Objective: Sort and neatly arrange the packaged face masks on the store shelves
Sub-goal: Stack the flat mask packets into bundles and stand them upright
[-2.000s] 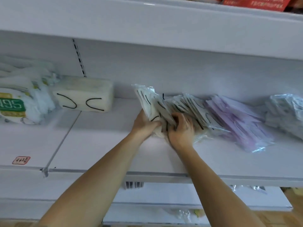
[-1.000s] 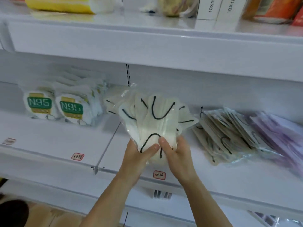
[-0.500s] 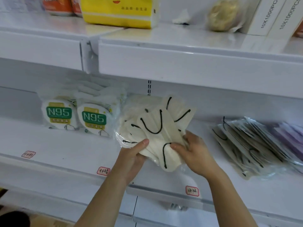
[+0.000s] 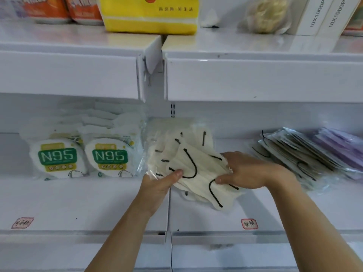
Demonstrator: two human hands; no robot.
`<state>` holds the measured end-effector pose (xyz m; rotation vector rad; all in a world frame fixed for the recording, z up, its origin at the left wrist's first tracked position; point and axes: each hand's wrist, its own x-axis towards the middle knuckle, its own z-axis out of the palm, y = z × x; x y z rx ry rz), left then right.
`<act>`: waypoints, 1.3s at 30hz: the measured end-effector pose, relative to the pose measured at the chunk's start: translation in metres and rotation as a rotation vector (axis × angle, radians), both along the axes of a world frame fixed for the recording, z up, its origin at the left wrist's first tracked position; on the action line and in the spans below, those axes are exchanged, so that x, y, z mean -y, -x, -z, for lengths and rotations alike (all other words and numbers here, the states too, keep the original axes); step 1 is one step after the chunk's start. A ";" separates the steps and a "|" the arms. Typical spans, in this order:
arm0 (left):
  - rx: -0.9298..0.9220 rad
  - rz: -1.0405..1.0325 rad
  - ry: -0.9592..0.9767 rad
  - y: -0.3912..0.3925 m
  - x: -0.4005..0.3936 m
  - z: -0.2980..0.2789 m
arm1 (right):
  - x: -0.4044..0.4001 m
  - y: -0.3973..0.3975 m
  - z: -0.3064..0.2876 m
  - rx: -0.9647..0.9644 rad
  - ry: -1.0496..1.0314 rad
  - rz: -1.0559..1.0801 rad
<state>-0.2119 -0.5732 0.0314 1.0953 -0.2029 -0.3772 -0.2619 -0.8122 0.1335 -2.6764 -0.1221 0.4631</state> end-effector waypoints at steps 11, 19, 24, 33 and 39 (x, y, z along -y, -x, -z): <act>-0.256 -0.001 0.503 -0.015 0.011 -0.007 | -0.011 -0.007 0.025 0.252 -0.670 0.322; -0.232 -0.037 0.393 -0.004 0.014 0.004 | -0.073 0.016 0.107 0.262 -1.494 0.665; -0.072 -0.142 0.178 -0.011 -0.020 0.003 | -0.052 0.022 0.094 0.446 -1.154 0.686; 0.361 -0.126 -0.387 -0.021 -0.040 0.010 | 0.006 0.017 0.089 0.391 -0.818 0.500; 0.354 -0.040 -0.549 -0.015 -0.037 0.016 | -0.004 0.016 0.106 0.396 -0.975 0.521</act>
